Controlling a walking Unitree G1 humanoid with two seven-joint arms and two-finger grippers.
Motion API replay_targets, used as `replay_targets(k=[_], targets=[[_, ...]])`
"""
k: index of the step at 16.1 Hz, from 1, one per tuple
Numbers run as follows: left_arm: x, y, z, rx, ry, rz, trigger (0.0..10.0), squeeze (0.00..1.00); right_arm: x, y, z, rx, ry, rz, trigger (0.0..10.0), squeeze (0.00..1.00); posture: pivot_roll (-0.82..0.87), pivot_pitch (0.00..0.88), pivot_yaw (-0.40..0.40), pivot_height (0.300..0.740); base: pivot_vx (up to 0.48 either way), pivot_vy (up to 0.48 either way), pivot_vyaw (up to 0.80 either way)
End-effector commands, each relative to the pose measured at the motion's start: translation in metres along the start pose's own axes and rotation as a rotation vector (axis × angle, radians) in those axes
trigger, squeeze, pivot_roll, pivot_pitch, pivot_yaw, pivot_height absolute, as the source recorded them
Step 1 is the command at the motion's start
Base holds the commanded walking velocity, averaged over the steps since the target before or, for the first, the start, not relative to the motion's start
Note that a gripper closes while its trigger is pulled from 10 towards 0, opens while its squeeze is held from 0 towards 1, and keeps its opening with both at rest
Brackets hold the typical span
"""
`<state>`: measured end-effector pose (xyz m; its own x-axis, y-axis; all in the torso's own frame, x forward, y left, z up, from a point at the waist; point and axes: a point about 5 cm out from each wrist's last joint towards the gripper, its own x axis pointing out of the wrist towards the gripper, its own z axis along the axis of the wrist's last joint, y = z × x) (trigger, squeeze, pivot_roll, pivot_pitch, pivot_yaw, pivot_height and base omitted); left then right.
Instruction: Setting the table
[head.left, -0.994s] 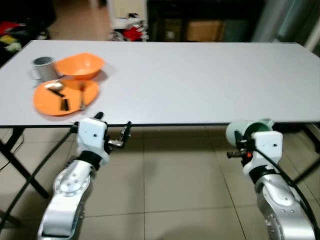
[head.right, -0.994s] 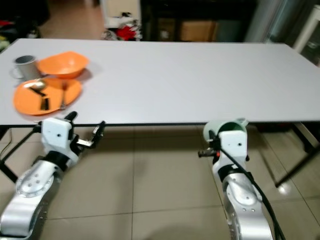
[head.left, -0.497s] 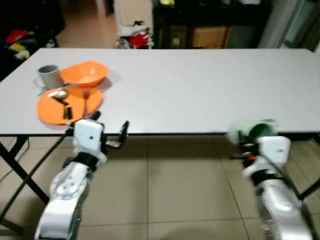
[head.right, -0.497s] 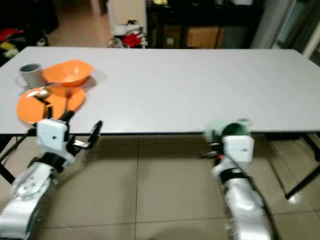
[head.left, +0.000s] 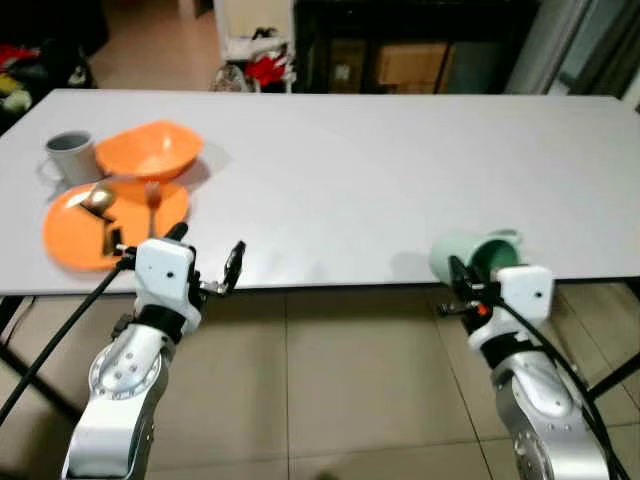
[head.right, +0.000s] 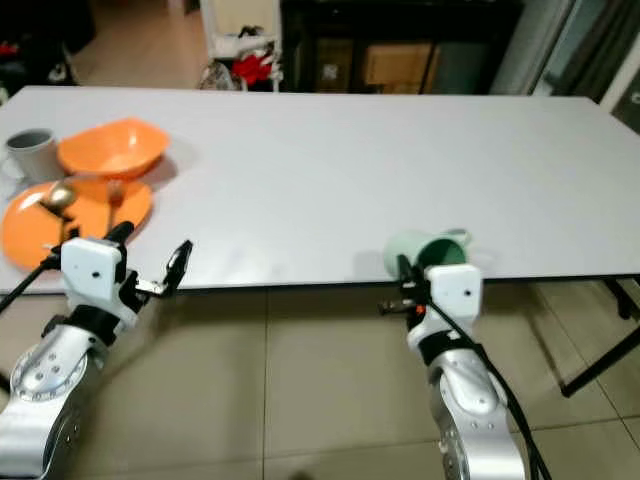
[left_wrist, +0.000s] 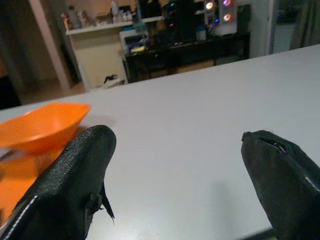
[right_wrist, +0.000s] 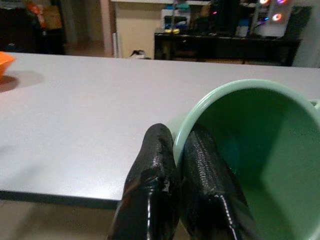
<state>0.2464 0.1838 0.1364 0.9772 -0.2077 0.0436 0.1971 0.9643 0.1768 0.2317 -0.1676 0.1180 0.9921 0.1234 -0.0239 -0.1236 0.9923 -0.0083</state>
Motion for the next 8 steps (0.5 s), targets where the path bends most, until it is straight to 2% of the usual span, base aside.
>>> replay_targets(k=[1,3,8], targets=[[0.0028,-0.0063,0.0018,-0.009,-0.009,-0.027,10.0,0.00,-0.0027,-0.0103,0.0002,-0.011,0.006,-0.032,10.0,0.00,0.07,0.000,0.001,0.740,0.304,0.000,-0.80],[0.0028,-0.0060,0.0020,-0.009,-0.009,-0.027,10.0,0.00,-0.0028,-0.0109,0.0009,-0.011,0.002,-0.032,10.0,0.00,0.07,0.000,0.002,0.740,0.304,0.000,-0.80],[0.0025,-0.0057,0.0022,-0.004,-0.007,-0.027,10.0,0.00,-0.0024,-0.0144,0.0018,-0.024,0.004,-0.028,10.0,0.00,0.07,0.000,0.004,0.740,0.305,0.000,0.00]])
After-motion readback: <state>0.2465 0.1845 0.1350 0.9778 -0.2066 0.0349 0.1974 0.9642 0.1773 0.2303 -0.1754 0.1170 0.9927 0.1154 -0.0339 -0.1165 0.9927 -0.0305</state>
